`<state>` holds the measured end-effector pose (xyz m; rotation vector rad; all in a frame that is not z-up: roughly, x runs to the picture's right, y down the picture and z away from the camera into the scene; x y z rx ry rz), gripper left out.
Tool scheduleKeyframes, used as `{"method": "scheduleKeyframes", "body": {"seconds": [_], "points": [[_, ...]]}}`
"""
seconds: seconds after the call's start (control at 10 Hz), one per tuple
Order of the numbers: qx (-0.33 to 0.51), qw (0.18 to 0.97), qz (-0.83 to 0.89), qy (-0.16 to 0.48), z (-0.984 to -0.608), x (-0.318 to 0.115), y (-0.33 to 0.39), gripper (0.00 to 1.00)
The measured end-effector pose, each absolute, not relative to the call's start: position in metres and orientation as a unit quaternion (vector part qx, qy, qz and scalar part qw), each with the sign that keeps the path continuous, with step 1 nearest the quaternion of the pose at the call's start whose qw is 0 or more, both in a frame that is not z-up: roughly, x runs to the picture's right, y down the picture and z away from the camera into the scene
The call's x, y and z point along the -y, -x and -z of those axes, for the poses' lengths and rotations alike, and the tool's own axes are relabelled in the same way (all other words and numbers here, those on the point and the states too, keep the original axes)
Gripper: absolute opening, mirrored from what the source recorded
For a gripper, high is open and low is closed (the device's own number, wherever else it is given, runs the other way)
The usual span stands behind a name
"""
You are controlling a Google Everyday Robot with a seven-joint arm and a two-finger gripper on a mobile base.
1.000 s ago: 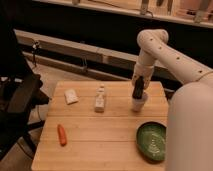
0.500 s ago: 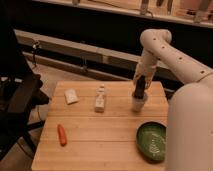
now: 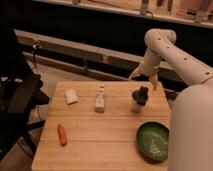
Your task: Place the eraser in the ceramic cup
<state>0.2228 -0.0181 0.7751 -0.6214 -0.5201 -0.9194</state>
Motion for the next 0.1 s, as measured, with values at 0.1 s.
{"method": "scheduleKeyframes", "body": {"seconds": [0.1], "points": [[0.245,0.818,0.433,0.289,-0.7743,0.0184,-0.2233,0.78]]}}
